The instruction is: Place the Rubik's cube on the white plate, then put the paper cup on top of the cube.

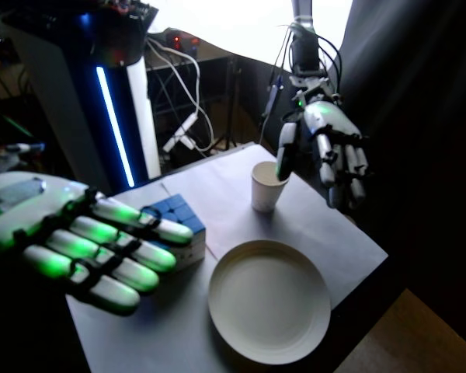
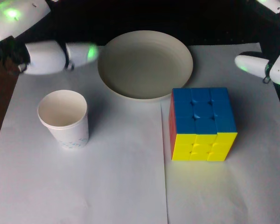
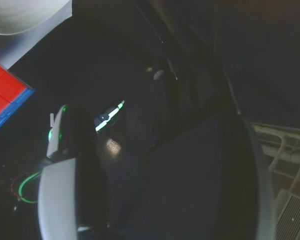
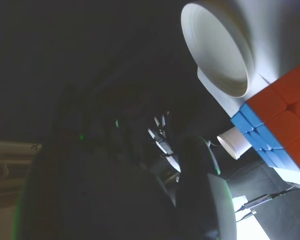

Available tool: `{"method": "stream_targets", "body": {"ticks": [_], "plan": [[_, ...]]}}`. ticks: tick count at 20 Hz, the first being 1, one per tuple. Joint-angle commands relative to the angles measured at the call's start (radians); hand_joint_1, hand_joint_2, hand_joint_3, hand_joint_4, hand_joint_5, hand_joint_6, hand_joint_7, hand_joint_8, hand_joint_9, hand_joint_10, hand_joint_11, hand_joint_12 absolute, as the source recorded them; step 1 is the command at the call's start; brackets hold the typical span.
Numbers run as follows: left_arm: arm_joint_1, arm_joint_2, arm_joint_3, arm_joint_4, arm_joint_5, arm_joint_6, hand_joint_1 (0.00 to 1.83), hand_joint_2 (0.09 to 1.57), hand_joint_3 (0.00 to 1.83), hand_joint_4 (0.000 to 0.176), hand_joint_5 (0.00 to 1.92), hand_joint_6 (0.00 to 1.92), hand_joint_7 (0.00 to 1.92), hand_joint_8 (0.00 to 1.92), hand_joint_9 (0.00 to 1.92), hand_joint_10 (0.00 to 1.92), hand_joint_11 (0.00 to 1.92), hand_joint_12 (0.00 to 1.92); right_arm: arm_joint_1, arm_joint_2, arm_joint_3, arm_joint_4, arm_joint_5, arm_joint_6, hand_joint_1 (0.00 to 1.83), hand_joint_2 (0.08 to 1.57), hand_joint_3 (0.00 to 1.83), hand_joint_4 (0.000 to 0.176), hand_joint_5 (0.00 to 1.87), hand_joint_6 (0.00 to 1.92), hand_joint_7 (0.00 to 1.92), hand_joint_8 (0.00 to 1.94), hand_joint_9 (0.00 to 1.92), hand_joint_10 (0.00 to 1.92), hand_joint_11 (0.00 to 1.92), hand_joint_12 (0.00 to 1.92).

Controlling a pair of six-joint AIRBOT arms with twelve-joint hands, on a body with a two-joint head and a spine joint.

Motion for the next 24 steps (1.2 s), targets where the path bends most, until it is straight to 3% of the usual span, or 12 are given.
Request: {"method": "stream_targets", "body": {"ticks": [1,3,5,8,9,12,14,16,19,20,22,24], "plan": [[-0.007,0.006,0.001,-0.013,-0.126,-0.001,0.1,1.25,0.01,0.078,0.0,0.0,0.0,0.0,0.0,0.0,0.0,0.17,0.008,0.005,0.0,-0.004,0.129,0.0,0.28,1.27,0.01,0.021,0.0,0.0,0.0,0.0,0.0,0.0,0.0,0.0],[-0.007,0.008,0.001,-0.012,-0.125,-0.001,0.12,1.24,0.0,0.096,0.0,0.0,0.0,0.0,0.0,0.0,0.0,0.2,0.008,0.005,0.0,-0.004,0.129,0.0,0.31,1.28,0.01,0.0,0.0,0.0,0.0,0.0,0.0,0.0,0.0,0.0],[-0.007,0.01,0.0,-0.012,-0.125,-0.001,0.16,1.26,0.0,0.07,0.01,0.0,0.0,0.0,0.0,0.0,0.0,0.17,0.008,0.005,0.0,-0.004,0.129,0.0,0.28,1.27,0.0,0.0,0.0,0.0,0.0,0.0,0.0,0.0,0.0,0.0],[-0.007,0.013,-0.001,-0.012,-0.126,-0.001,0.13,1.23,0.0,0.102,0.0,0.0,0.0,0.0,0.0,0.0,0.0,0.16,0.008,0.004,-0.003,-0.004,0.13,0.0,0.3,1.29,0.01,0.046,0.0,0.0,0.0,0.0,0.0,0.0,0.01,0.01],[-0.007,0.013,-0.003,-0.012,-0.127,-0.001,0.14,1.24,0.0,0.101,0.0,0.0,0.0,0.0,0.0,0.0,0.0,0.17,0.008,0.005,-0.011,-0.004,0.13,0.0,0.3,1.28,0.01,0.021,0.0,0.0,0.0,0.0,0.0,0.0,0.04,0.02],[-0.007,0.014,-0.003,-0.012,-0.128,-0.001,0.12,1.23,0.0,0.103,0.0,0.0,0.0,0.0,0.0,0.0,0.0,0.08,0.005,0.005,-0.042,-0.043,0.143,0.022,0.27,1.27,0.0,0.067,0.0,0.0,0.0,0.0,0.0,0.0,0.0,1.05],[-0.006,0.016,-0.004,-0.014,-0.128,-0.001,0.11,1.23,0.0,0.105,0.0,0.0,0.0,0.0,0.0,0.0,0.0,0.14,-0.026,0.005,-0.042,-0.106,0.172,0.157,0.23,1.27,0.0,0.1,0.0,0.0,0.0,0.0,0.0,0.0,0.0,0.81],[-0.006,0.017,-0.003,-0.018,-0.128,-0.001,0.14,1.25,0.0,0.07,0.01,0.0,0.0,0.0,0.0,0.0,0.0,0.2,-0.06,0.005,-0.051,-0.145,0.202,0.22,0.27,1.17,0.0,0.044,0.0,0.0,0.0,0.0,0.0,0.0,0.0,0.58],[-0.004,0.02,-0.003,-0.024,-0.127,-0.001,0.13,1.25,0.0,0.093,0.01,0.0,0.0,0.0,0.0,0.0,0.0,0.12,-0.081,0.005,-0.075,-0.203,0.203,0.271,0.39,1.11,0.0,0.086,0.0,0.0,0.0,0.0,0.0,0.0,0.0,0.91],[-0.004,0.02,-0.003,-0.026,-0.127,-0.001,0.15,1.26,0.0,0.074,0.01,0.0,0.0,0.0,0.0,0.0,0.0,0.06,-0.087,0.005,-0.063,-0.228,0.203,0.334,0.49,1.12,0.0,0.017,0.0,0.0,0.0,0.0,0.0,0.0,0.0,0.7],[-0.004,0.02,-0.002,-0.03,-0.128,-0.001,0.18,1.26,0.0,0.068,0.02,0.0,0.0,0.0,0.0,0.0,0.0,0.04,-0.104,-0.029,-0.038,-0.248,0.202,0.389,0.48,1.02,0.0,0.094,0.0,0.0,0.0,0.0,0.0,0.0,0.0,0.22],[-0.004,0.02,-0.002,-0.03,-0.125,-0.001,0.14,1.24,0.0,0.098,0.0,0.0,0.0,0.0,0.0,0.0,0.0,0.16,-0.123,-0.054,-0.019,-0.234,0.198,0.389,0.56,1.0,0.0,0.052,0.0,0.0,0.0,0.0,0.0,0.0,0.0,0.1]]}}
